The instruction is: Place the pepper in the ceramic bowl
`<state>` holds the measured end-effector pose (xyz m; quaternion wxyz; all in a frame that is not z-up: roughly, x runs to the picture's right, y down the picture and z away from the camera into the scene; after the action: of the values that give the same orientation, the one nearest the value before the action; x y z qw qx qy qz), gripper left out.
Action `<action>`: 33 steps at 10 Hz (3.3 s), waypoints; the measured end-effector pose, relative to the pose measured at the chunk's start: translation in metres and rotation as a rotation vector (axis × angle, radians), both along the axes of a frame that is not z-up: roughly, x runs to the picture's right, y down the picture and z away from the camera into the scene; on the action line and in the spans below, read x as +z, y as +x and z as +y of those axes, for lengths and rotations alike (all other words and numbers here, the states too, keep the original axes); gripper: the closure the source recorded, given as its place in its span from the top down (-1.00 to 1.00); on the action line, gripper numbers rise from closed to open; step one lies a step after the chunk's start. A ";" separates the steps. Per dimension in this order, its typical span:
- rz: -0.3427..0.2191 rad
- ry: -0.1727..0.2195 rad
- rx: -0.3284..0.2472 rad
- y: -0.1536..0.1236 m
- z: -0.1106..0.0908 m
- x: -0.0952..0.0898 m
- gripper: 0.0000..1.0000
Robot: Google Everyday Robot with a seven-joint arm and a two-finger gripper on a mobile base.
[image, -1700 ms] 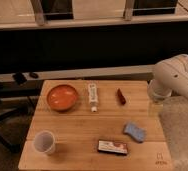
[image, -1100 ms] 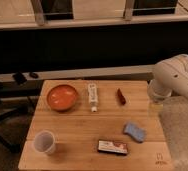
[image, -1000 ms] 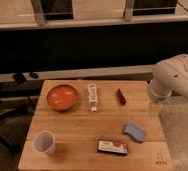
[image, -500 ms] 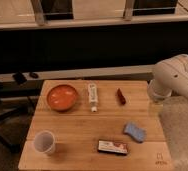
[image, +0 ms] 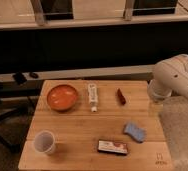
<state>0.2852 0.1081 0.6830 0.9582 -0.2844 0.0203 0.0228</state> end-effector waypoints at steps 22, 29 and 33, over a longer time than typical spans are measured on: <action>-0.238 0.055 -0.185 -0.069 -0.020 0.096 0.60; -0.292 0.065 -0.234 -0.071 -0.025 0.122 0.60; -0.314 0.066 -0.260 -0.068 -0.029 0.136 0.60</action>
<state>0.2173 0.0787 0.8191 0.9533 -0.2478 -0.0935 -0.1449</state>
